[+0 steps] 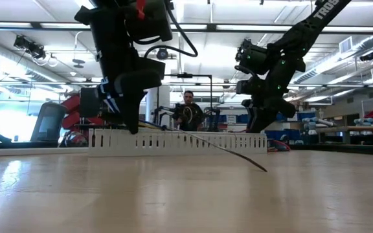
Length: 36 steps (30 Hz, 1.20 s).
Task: Ziptie cables
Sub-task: Put the ziptied cables into the white cable duct
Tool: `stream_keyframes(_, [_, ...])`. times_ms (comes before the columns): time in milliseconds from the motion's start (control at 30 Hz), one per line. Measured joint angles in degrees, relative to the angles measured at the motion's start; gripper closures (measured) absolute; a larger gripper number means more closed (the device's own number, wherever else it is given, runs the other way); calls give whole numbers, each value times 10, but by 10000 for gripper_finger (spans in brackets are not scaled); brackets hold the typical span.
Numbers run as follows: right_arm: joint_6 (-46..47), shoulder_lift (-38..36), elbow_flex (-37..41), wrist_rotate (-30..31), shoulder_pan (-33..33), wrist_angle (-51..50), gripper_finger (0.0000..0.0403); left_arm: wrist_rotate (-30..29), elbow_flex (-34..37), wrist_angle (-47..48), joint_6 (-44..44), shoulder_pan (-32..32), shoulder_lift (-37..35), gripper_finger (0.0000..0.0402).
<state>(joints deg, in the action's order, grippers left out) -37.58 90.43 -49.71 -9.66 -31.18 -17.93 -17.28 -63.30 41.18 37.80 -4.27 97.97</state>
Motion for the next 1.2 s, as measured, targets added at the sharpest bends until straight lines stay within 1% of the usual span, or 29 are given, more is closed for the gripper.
stream_keyframes(233, [4,0,0,-1,0,1,328,-1,-23,37,-16,0,0,351])
stream_keyframes(533, [20,0,0,-8,0,1,328,-5,-24,40,-18,0,0,347])
stream_keyframes(633, [20,0,0,-11,1,1,329,-6,-24,40,-18,0,0,336])
stream_keyframes(933, [32,-4,0,-24,1,0,332,-6,-24,38,-44,0,0,286])
stream_keyframes(1200, [54,-59,0,-26,1,-1,332,-7,-25,47,-69,2,0,279])
